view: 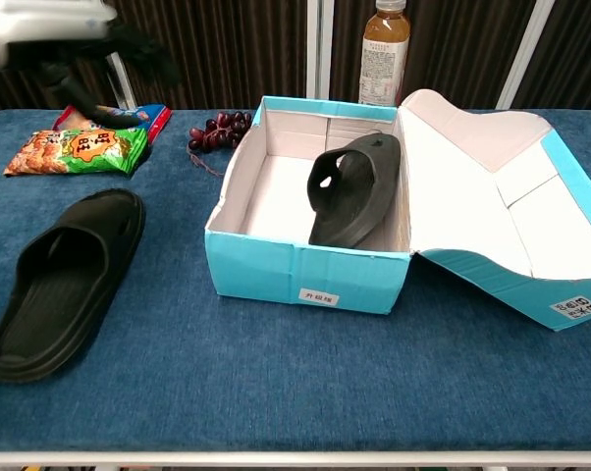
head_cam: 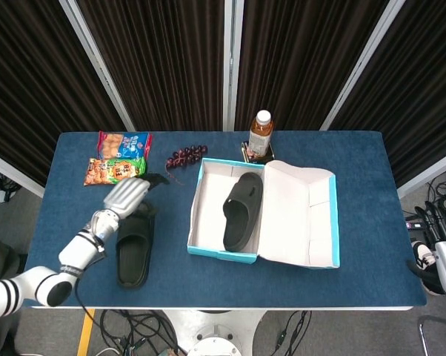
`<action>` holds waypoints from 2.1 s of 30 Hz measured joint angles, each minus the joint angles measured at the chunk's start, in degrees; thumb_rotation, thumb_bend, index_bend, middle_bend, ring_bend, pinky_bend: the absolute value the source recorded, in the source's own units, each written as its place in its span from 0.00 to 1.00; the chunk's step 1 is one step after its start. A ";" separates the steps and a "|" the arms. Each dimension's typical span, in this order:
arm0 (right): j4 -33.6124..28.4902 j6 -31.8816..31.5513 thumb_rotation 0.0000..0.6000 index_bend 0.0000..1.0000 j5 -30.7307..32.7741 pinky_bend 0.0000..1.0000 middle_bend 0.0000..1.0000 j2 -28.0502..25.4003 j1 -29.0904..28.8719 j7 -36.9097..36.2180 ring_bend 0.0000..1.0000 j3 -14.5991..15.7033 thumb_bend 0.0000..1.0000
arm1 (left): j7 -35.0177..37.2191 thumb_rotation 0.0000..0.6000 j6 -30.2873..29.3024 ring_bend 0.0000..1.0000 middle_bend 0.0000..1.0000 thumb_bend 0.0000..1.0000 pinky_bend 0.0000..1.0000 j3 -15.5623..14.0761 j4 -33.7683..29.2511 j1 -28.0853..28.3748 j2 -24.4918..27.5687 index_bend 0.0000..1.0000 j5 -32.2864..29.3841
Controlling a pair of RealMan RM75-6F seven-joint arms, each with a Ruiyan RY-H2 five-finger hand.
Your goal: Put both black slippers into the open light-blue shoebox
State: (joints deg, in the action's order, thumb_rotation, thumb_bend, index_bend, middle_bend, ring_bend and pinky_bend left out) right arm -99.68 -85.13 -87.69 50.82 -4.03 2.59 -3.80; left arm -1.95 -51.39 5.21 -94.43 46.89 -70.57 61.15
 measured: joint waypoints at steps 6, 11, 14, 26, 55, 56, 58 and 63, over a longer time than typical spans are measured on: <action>-0.30 0.93 1.00 0.00 -0.12 0.00 0.00 0.31 -0.65 0.65 0.00 0.01 0.05 | -7.37 1.00 1.19 0.49 0.08 0.12 0.60 -4.24 1.02 -2.58 -0.24 0.11 -10.09; -0.84 1.05 1.00 0.00 -0.36 0.00 0.00 0.29 -0.92 1.26 0.00 0.00 0.05 | -11.11 1.00 2.78 0.51 0.06 0.09 0.60 -6.00 1.04 -3.53 -0.89 0.10 -17.83; -0.88 0.99 1.00 0.00 -0.35 0.00 0.00 0.35 -0.89 1.18 0.00 0.06 0.05 | -12.80 1.00 3.48 0.51 0.06 0.09 0.60 -6.46 1.50 -3.66 -1.75 0.10 -19.92; 0.13 0.29 1.00 0.00 -0.48 0.00 0.00 0.72 -0.31 0.04 0.00 0.47 0.05 | -10.97 1.00 12.27 0.56 0.10 0.06 0.65 -4.58 4.76 -1.56 -3.48 0.14 -24.10; -0.17 -0.89 1.00 0.00 -0.82 0.00 0.00 0.37 0.29 0.32 0.00 0.56 0.05 | 20.90 1.00 -0.70 0.62 0.47 0.07 0.77 10.42 4.68 -5.99 -3.72 0.48 -5.92; -0.40 -0.87 1.00 0.00 -0.73 0.00 0.00 0.27 0.31 0.57 0.00 0.55 0.05 | 23.99 1.00 -0.52 0.62 0.46 0.07 0.75 11.15 5.45 -5.86 -4.41 0.48 -4.20; -0.74 -0.84 1.00 0.00 -0.57 0.00 0.00 0.11 0.34 0.96 0.00 0.53 0.05 | 31.28 1.00 0.14 0.60 0.46 0.07 0.72 12.57 7.60 -5.28 -6.21 0.48 0.04; -1.77 -0.60 1.00 0.00 -0.10 0.00 0.00 -0.28 0.30 2.06 0.00 0.42 0.05 | 47.01 1.00 2.19 0.58 0.45 0.07 0.66 14.28 14.70 -2.31 -11.35 0.47 10.76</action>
State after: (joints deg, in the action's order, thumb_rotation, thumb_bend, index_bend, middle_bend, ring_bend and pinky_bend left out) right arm -101.45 -85.73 -87.79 50.54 -3.73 4.65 -3.38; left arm 45.06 -49.19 19.49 -79.73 44.57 -81.92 71.92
